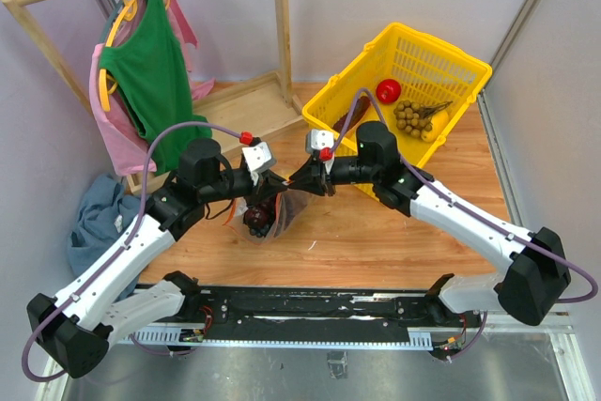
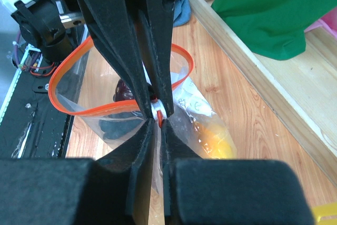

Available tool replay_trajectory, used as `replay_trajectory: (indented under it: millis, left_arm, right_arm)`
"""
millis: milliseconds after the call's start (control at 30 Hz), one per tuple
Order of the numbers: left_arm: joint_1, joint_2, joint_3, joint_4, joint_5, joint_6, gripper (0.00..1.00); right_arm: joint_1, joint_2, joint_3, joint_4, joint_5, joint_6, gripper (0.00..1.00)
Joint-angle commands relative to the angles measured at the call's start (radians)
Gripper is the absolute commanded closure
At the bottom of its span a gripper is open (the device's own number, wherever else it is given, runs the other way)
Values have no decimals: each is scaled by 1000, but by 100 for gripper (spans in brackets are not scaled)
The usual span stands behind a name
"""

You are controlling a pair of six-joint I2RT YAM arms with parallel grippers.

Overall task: Place the food in the zip-top bag and seal the zipper
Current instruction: Zip the zipper food storage bag at the center of the board.

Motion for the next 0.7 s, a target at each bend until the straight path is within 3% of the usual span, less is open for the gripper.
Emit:
replay_trajectory:
  millis: [0, 333, 533, 600, 667]
  left_arm:
    - [8, -6, 36, 27, 26, 12, 100]
    - [8, -15, 30, 4, -15, 21, 100]
    - [8, -14, 45, 31, 21, 12, 100]
    - [8, -5, 54, 22, 20, 17, 100]
    - [8, -1, 58, 18, 26, 21, 100]
  right_arm:
    - [-11, 30, 36, -27, -21, -34, 97]
    - [-12, -43, -23, 40, 127, 13, 99]
    - [-13, -64, -27, 21, 65, -4, 99]
    - [-12, -56, -1, -51, 17, -39, 85]
    - [-12, -43, 16, -95, -11, -71, 76]
